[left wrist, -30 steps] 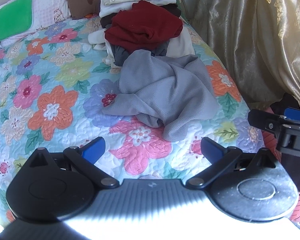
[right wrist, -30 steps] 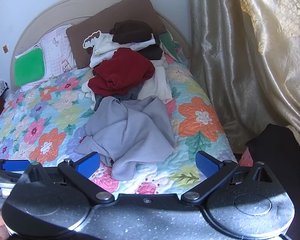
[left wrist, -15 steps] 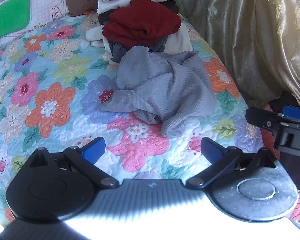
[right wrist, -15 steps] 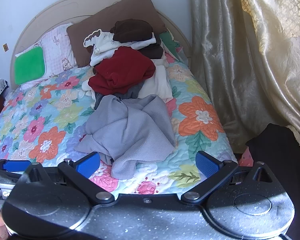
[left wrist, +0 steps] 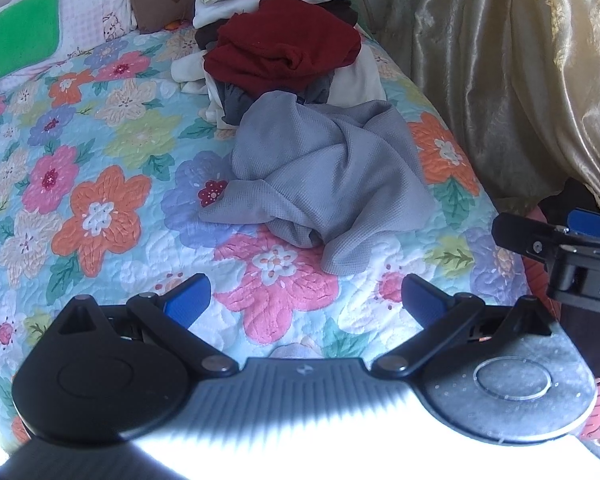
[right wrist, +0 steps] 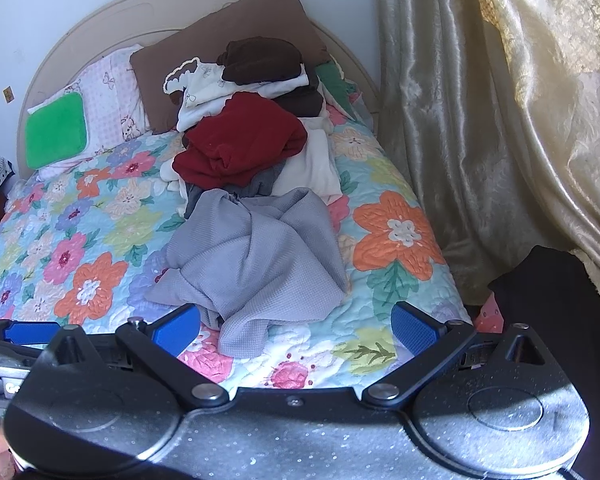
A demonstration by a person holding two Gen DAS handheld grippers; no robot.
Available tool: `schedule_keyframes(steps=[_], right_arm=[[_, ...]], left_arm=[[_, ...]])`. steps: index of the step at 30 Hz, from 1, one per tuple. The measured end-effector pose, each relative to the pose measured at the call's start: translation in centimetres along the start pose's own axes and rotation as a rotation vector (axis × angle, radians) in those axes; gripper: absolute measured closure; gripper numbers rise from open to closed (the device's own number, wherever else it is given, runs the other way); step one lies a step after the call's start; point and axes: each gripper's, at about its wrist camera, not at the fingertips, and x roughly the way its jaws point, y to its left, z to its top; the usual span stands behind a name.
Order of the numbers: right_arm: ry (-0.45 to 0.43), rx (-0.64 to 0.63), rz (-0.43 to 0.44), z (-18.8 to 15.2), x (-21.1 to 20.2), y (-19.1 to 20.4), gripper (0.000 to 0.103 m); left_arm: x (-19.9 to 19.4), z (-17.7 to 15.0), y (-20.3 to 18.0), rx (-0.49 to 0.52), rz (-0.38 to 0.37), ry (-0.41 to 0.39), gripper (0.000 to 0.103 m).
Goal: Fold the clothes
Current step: 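Move both grippers toward the grey waffle sweatshirt on the clothes pile, then grasp the grey sweatshirt with the left gripper while the right gripper grasps it too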
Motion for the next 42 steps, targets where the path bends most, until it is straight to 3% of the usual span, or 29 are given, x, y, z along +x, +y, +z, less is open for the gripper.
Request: schedule_keyframes(steps=[16,24,26,30,32,34,39,42], right_arm=[[0.015,0.006,0.009,-0.5,0.4,-0.1,0.000],[-0.031,0.011,0.098,0.0,2.5,-1.1,0.000],[-0.054,0.007,0.139,0.2,4.8,-1.6,0.000],[0.022,0.039,0.202,0.6,11.5,-3.0,0.000],[0.057,0.092,0.222,1.0,14.5,-3.7,0.000],[0.086,0.156,0.224,1.8,17.4,-4.7,0.000],[0.167,0.318,0.254,3.2,24.3,-6.3,0.000],[0.248,0.313,0.323,2.9,28.1,-5.4,0.001]], left_arm=[[0.5,-0.2,0.3,-0.022,-0.020,0.019,0.000],[3.8,0.1,4.5,-0.131,-0.021,-0.059,0.000],[5.7,0.1,6.6,-0.188,-0.041,-0.070,0.000],[9.4,-0.3,9.9,-0.290,-0.022,-0.141,0.002],[11.2,0.0,10.4,-0.250,-0.068,-0.156,0.002],[13.1,0.6,10.6,-0.184,-0.160,-0.132,0.004],[16.8,2.4,10.7,-0.111,-0.181,-0.137,0.004],[18.8,3.1,11.1,-0.129,-0.225,-0.126,0.004]])
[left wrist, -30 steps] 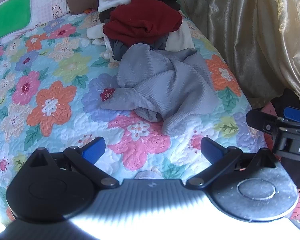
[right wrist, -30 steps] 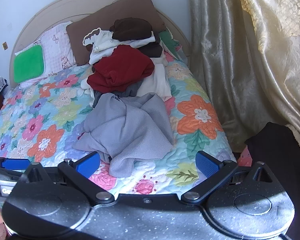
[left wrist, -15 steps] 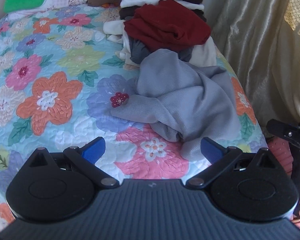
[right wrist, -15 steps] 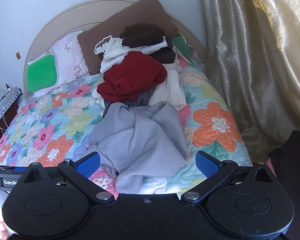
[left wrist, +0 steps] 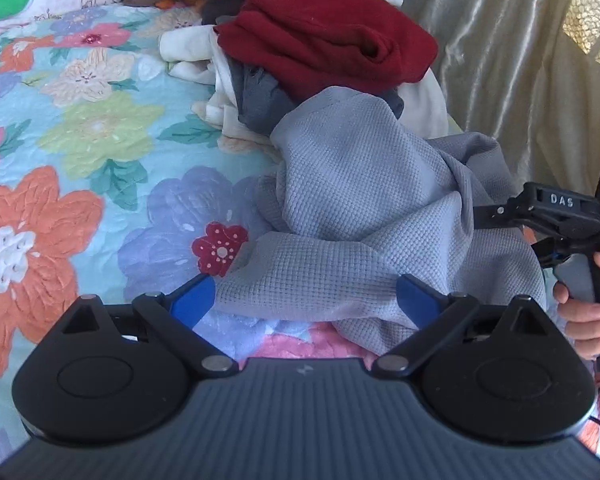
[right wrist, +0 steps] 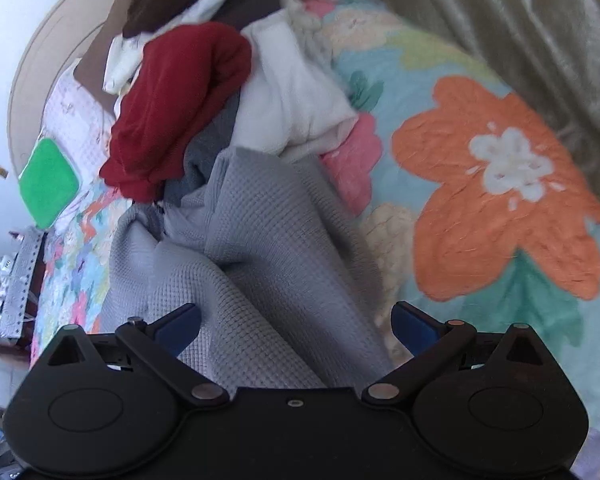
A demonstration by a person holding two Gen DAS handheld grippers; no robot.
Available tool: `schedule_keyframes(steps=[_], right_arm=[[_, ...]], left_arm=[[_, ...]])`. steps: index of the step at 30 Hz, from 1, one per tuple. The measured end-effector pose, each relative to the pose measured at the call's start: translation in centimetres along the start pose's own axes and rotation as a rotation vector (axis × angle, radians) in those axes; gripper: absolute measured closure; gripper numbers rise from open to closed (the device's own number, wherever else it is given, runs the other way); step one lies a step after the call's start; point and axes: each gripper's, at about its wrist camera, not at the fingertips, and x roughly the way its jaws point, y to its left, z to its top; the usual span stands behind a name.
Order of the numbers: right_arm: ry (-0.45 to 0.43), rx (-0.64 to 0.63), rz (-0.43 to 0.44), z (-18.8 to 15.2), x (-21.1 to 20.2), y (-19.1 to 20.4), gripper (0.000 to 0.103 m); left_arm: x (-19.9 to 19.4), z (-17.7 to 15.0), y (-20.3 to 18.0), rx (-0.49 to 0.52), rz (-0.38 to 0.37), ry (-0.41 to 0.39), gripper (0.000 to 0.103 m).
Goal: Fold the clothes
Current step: 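Grasp the grey sweatshirt with the left gripper while the right gripper grasps it too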
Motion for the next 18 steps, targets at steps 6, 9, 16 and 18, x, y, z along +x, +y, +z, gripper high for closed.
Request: schedule_keyframes(steps=[6,9,16,18], right_arm=[[-0.087,0.039,0.061,-1.2,1.9,0.2,0.022],[-0.111,0.053,0.071,-1.5,1.9,0.5,0.045],[-0.024,0.076,0.221,-1.9,1.1,1.7,0.059],[-0.034,0.043,0.257,-2.1,0.4,2.8,0.060]], left_arm=[[3.8,1.2,1.8,-0.179,-0.183,0.092,0.004],[5.3,1.3,1.2,-0.230,-0.195,0.115,0.004],[4.5,0.6,-0.3,-0.172,-0.166,0.120,0.048],[3.5,0.4,-0.2,-0.180,-0.174,0.123,0.057]])
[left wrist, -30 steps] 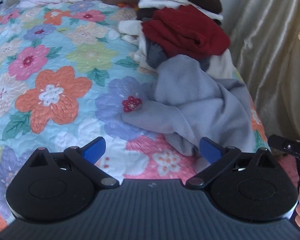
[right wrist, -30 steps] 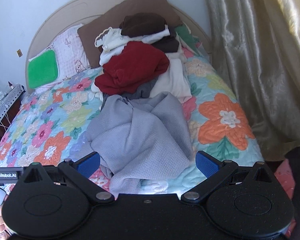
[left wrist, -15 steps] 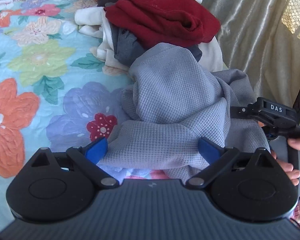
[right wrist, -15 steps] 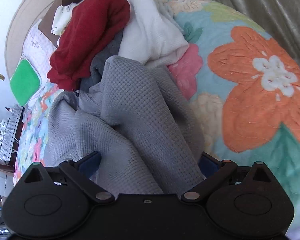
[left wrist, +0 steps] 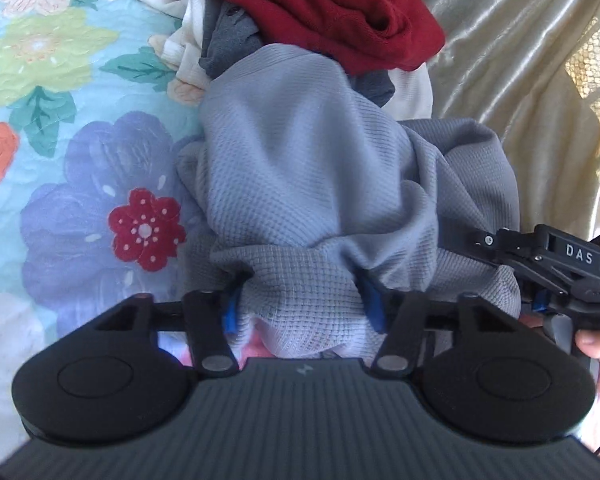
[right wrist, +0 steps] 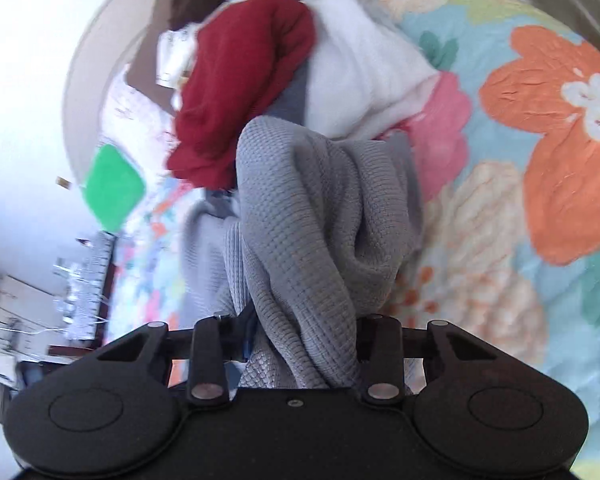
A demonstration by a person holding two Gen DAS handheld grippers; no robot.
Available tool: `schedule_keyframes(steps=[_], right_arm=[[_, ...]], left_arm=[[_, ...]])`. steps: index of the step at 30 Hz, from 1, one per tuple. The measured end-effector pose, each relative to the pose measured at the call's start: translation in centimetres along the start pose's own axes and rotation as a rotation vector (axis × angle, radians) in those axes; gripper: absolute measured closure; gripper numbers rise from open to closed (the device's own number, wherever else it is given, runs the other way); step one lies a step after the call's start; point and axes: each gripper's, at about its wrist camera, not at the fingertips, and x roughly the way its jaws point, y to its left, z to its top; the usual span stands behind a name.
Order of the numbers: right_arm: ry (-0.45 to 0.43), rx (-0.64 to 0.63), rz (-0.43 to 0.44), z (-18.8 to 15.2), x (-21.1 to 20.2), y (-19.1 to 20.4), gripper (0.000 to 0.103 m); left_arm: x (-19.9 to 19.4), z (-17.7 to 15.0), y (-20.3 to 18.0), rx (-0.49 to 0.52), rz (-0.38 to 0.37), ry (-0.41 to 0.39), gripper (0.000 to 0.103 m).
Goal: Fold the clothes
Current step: 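Grasp the grey sweatshirt with the left gripper while the right gripper grasps it too, then lift the grey sweatshirt off the pile with both grippers and pull it free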
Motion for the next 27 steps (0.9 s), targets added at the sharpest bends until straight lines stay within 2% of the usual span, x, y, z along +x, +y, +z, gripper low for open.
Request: schedule_keyframes(steps=[4,6,11,15,20,24,26,27], right_arm=[[0.013,-0.083,0.050,-1.4,0.4,4.0,0.066],[0.026,-0.119,0.088,-2.0,0.9,6.2,0.069],[0.100,-0.189,0.225,-4.0,3.1,12.6,0.070],[0.166,-0.291,0.276,-6.0,6.7,18.5,0.071],[0.217,-0.457,0.266,-8.4,12.2,26.7,0.071],[0.187,-0.617,0.279,-9.4,14.0,33.4,0.072],[0.134,-0.747,0.310,-10.3,13.8,35.9,0.072],[0.091,-0.834,0.328,-11.0,13.7,36.7,0.072]], left_arm=[[-3.1,-1.1,0.7,-0.002,0.013,-0.037,0.067],[-5.2,-1.0,2.0,0.001,0.012,-0.069,0.068],[-13.8,-2.6,7.3,-0.094,0.026,-0.202,0.069],[-20.3,-3.5,10.7,-0.111,0.125,-0.296,0.069],[-25.8,-2.1,14.8,-0.126,0.228,-0.408,0.069],[-30.7,-1.1,17.4,-0.147,0.261,-0.540,0.069],[-33.0,-1.0,18.4,-0.176,0.256,-0.599,0.069],[-33.6,-1.1,19.0,-0.171,0.263,-0.594,0.068]])
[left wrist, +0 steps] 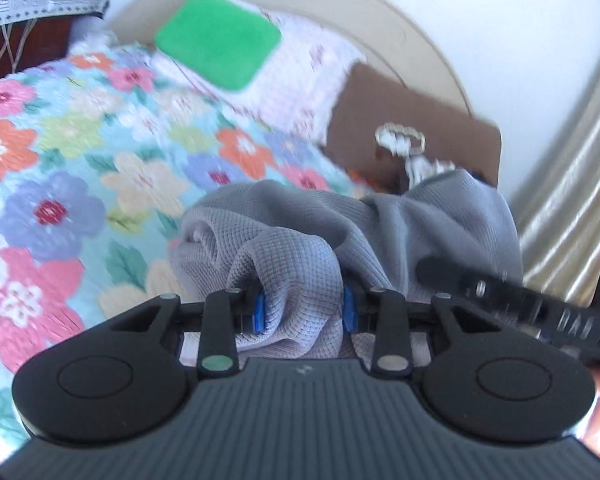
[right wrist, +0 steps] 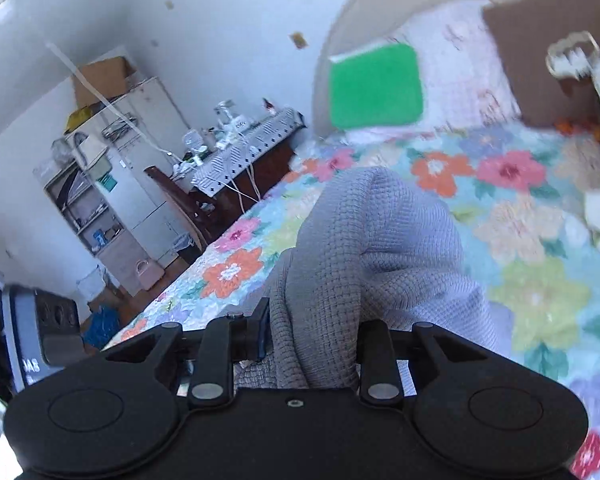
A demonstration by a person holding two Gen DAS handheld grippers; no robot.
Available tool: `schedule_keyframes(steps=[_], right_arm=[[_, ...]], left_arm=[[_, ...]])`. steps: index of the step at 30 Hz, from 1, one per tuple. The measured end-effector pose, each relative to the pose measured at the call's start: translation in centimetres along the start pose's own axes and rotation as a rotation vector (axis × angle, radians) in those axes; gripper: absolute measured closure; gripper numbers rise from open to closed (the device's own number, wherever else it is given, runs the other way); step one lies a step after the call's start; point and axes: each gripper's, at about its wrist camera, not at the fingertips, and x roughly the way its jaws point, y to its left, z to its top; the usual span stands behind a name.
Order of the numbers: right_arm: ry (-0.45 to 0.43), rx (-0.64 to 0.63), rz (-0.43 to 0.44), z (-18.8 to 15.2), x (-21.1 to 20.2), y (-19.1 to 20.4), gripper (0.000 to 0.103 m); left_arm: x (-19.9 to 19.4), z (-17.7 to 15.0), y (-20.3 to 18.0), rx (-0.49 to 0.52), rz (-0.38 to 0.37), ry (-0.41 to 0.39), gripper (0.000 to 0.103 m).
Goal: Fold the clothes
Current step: 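Lift the grey sweatshirt off the pile with both grippers and pull it free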
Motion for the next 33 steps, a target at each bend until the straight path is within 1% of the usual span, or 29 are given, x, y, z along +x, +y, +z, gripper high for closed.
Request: schedule_keyframes(steps=[1,2,3,4,6,7,9,10,12,13,15,16,18,20,22,25,27,29,31,32,33], right_arm=[[-0.009,-0.026,0.004,-0.2,0.4,0.2,0.071],[-0.008,-0.025,0.011,-0.4,0.8,0.0,0.070],[0.017,-0.003,-0.012,-0.8,1.6,-0.6,0.068],[0.060,0.018,-0.080,-1.5,2.6,-1.4,0.067],[0.157,0.050,-0.254,-3.5,4.5,-3.0,0.062],[0.199,0.068,-0.325,-4.6,5.2,-3.7,0.062],[0.236,0.124,-0.405,-6.8,5.4,-4.9,0.062],[0.234,0.151,-0.441,-7.6,5.0,-5.2,0.062],[0.202,0.219,-0.469,-8.5,3.6,-5.6,0.062],[0.180,0.260,-0.465,-8.9,2.9,-5.8,0.062],[0.131,0.293,-0.423,-9.3,1.7,-5.4,0.061],[0.108,0.305,-0.400,-9.5,1.1,-5.1,0.061],[0.097,0.259,-0.385,-9.7,0.9,-4.1,0.060],[0.117,0.180,-0.394,-9.9,1.4,-2.9,0.059],[0.143,0.112,-0.429,-10.1,1.9,-2.0,0.058],[0.153,0.031,-0.482,-10.6,1.7,-0.6,0.058],[0.159,0.015,-0.466,-11.0,1.3,0.0,0.057],[0.167,0.000,-0.446,-11.5,0.9,0.6,0.057],[0.204,-0.024,-0.391,-12.0,1.2,1.2,0.056],[0.237,-0.029,-0.347,-12.5,1.6,1.7,0.053],[0.265,-0.039,-0.319,-13.0,2.0,2.3,0.048]], left_arm=[[0.0,0.1,0.7,0.011,0.017,0.016,0.065],[0.5,-0.2,1.5,0.030,0.061,0.059,0.065],[1.0,-0.7,2.4,0.050,0.103,0.101,0.065],[1.7,-1.5,3.4,0.066,0.136,0.140,0.065],[2.8,-3.5,5.3,0.063,0.171,0.211,0.065],[3.1,-4.5,6.1,0.057,0.179,0.236,0.065],[2.9,-6.4,7.2,0.051,0.170,0.243,0.065],[2.8,-7.1,7.5,0.049,0.165,0.245,0.065],[2.5,-7.3,7.2,0.052,0.151,0.245,0.065],[2.3,-7.4,7.1,0.058,0.146,0.238,0.062],[1.7,-7.2,6.4,0.100,0.139,0.205,0.062],[1.6,-7.3,6.3,0.106,0.136,0.201,0.062],[1.5,-7.4,6.3,0.113,0.129,0.196,0.062],[1.8,-7.5,6.9,0.087,0.131,0.214,0.062],[1.8,-7.4,7.4,0.063,0.138,0.219,0.062],[1.6,-7.5,7.8,0.053,0.166,0.227,0.062],[1.8,-7.7,7.8,0.061,0.165,0.233,0.062],[2.2,-7.9,7.8,0.061,0.146,0.246,0.062],[2.6,-8.0,7.7,0.055,0.133,0.258,0.062],[2.9,-8.1,7.7,0.050,0.135,0.264,0.058],[3.3,-8.3,7.8,0.042,0.136,0.272,0.050]])
